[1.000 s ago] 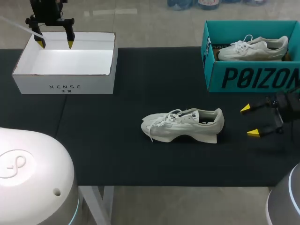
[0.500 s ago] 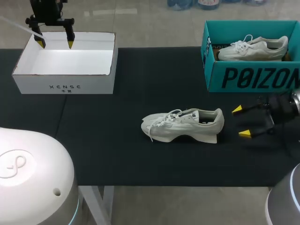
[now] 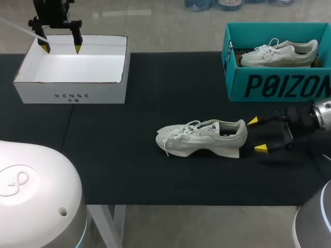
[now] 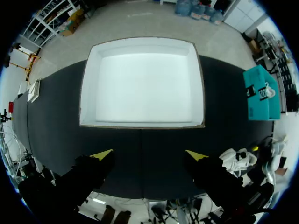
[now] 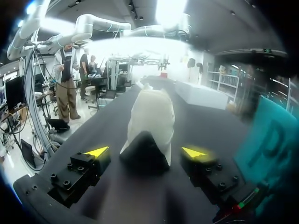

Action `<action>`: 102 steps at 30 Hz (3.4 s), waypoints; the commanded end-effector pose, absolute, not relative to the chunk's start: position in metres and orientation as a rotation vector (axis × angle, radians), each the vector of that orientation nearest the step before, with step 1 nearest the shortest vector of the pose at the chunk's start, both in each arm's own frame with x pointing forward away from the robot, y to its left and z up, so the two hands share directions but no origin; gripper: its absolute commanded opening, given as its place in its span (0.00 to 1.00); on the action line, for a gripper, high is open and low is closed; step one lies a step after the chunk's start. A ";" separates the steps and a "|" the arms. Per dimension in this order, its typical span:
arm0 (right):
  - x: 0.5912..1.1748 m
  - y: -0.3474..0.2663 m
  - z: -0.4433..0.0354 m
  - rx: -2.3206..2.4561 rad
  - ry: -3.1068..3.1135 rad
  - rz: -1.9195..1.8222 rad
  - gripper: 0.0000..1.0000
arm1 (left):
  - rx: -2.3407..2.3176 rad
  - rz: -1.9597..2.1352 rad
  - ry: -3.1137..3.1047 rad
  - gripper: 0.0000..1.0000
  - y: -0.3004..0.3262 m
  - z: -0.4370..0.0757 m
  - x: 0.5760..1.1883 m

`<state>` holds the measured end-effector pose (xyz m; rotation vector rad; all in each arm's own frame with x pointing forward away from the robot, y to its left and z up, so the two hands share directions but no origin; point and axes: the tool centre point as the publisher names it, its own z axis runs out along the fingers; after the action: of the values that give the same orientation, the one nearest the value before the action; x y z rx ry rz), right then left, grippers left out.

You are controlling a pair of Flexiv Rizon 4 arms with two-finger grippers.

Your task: Take the shoe out of the shoebox, open the shoe tongue, remove and reinsert the insole, then place the shoe into the shoebox

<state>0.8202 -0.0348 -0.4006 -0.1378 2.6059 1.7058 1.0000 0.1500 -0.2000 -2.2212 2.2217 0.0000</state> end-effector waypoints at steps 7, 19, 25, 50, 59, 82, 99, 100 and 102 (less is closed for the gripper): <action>0.820 -0.015 -0.415 -0.146 2.612 1.723 1.00 | -2.221 0.000 2.222 1.00 0.150 -0.200 1.000; 0.820 0.001 -0.426 -0.136 2.594 1.759 1.00 | -2.221 0.000 2.222 1.00 0.150 -0.200 1.000; 0.822 0.006 -0.430 -0.135 2.596 1.768 1.00 | -2.221 0.000 2.222 1.00 0.150 -0.200 1.000; 0.815 0.015 -0.430 -0.093 2.605 1.785 1.00 | -2.221 0.000 2.222 1.00 0.150 -0.200 1.000; 0.814 0.019 -0.433 -0.074 2.612 1.780 1.00 | -2.221 0.000 2.222 1.00 0.150 -0.200 1.000; 0.824 0.022 -0.434 -0.094 2.637 1.751 1.00 | -2.221 0.000 2.222 1.00 0.150 -0.200 1.000; 0.823 0.022 -0.441 -0.042 2.659 1.747 0.00 | -2.221 0.000 2.222 1.00 0.150 -0.200 1.000; 0.823 0.022 -0.441 -0.042 2.659 1.747 0.00 | -2.221 0.000 2.222 1.00 0.150 -0.200 1.000; 0.823 0.022 -0.441 -0.042 2.659 1.747 0.00 | -2.221 0.000 2.222 1.00 0.150 -0.200 1.000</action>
<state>0.8221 0.0203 -0.4351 -0.0457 2.6558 1.7511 1.0000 0.1500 -0.2000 -2.2212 2.2216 0.0000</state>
